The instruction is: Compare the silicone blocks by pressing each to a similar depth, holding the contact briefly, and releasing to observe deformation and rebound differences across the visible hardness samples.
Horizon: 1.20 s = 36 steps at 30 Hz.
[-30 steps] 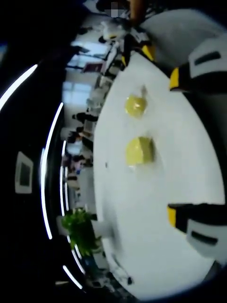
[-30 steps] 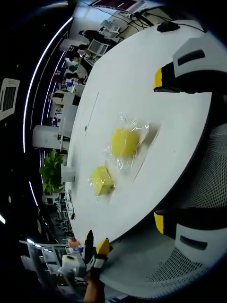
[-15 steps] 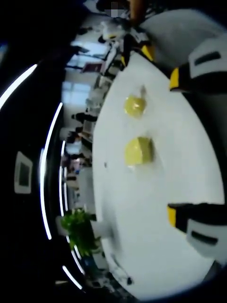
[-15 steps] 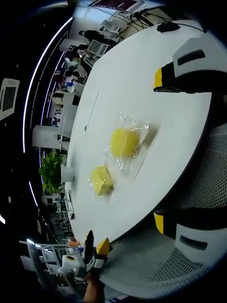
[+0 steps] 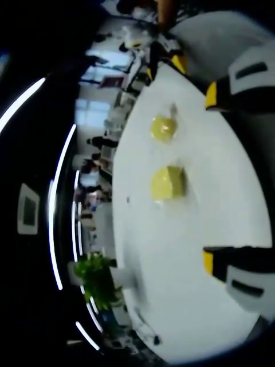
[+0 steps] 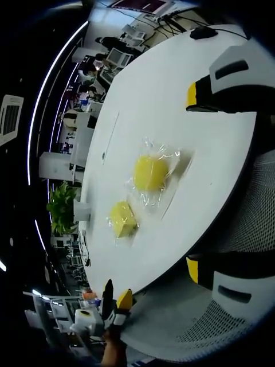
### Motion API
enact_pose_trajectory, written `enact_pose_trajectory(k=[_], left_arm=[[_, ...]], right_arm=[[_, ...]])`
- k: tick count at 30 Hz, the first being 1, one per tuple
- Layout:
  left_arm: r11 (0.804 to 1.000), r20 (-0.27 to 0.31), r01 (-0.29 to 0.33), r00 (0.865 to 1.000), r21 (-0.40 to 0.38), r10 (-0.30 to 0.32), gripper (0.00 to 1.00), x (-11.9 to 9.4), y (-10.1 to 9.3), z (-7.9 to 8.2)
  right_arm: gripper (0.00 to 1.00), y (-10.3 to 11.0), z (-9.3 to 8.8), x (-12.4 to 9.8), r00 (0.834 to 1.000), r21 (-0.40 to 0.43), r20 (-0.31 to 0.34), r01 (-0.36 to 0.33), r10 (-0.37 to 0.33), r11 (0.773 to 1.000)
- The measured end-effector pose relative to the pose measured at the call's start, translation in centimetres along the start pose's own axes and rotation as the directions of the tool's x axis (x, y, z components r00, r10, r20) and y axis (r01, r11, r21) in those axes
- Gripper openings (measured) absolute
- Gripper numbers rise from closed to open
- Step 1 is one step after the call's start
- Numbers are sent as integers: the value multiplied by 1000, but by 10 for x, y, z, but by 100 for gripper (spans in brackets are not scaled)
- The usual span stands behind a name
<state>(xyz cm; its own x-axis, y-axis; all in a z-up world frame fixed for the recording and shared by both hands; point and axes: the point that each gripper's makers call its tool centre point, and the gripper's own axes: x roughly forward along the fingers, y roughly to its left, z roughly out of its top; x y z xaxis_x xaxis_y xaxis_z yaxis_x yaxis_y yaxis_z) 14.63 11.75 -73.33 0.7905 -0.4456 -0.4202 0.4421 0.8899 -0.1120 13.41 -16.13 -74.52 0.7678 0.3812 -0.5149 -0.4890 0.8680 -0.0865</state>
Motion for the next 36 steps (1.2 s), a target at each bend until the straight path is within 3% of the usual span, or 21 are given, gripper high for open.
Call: enact_pose_trajectory(k=[30,36], left_arm=[[1000,-3,7,1000,5,-7,100,1,-1,-1],[1000,-29,18,999,-5,-19,98,1,-2,-5]], right_arm=[[96,-1,0,0,1000,0,2,3,-3,1000],[96,-1,1,0,1000,0,5,3,-3,1000]])
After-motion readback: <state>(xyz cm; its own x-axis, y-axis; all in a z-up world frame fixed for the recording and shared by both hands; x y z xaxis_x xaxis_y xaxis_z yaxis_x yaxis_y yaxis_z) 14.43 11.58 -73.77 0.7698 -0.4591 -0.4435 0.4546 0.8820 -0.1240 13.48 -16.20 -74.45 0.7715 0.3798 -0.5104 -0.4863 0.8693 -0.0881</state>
